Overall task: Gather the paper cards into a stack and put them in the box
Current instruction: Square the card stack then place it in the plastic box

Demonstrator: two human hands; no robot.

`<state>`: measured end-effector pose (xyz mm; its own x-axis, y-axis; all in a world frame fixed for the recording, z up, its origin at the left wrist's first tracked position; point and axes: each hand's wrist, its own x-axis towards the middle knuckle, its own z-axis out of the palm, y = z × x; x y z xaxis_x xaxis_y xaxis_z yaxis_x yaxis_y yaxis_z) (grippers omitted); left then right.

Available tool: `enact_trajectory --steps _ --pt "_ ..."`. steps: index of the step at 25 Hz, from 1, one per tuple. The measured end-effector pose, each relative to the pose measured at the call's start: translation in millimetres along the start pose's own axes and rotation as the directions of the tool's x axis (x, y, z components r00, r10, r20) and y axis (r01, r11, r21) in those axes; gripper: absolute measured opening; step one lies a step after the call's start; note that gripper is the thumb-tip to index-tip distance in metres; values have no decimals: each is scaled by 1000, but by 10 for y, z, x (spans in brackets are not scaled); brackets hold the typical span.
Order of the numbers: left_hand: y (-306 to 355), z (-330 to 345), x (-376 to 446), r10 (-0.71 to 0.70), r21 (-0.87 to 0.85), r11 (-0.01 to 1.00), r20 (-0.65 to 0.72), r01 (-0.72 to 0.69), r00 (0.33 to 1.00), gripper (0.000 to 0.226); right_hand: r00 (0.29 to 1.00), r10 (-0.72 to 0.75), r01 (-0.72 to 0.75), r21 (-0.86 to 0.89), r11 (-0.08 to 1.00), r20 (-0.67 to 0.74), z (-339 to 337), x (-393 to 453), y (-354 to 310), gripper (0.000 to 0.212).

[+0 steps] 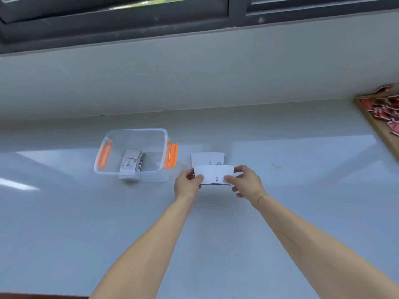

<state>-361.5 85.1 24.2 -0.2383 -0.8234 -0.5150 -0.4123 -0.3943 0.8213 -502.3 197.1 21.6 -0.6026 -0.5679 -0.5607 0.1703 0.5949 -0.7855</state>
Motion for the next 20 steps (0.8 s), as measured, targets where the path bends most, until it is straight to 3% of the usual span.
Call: enact_trajectory --steps 9,20 --pt "207 186 426 -41 61 997 -162 51 986 39 985 126 -114 106 988 -121 274 469 -261 24" --pt "187 328 763 79 189 981 -200 -41 977 26 941 92 -136 -113 984 -326 540 780 -334 24"
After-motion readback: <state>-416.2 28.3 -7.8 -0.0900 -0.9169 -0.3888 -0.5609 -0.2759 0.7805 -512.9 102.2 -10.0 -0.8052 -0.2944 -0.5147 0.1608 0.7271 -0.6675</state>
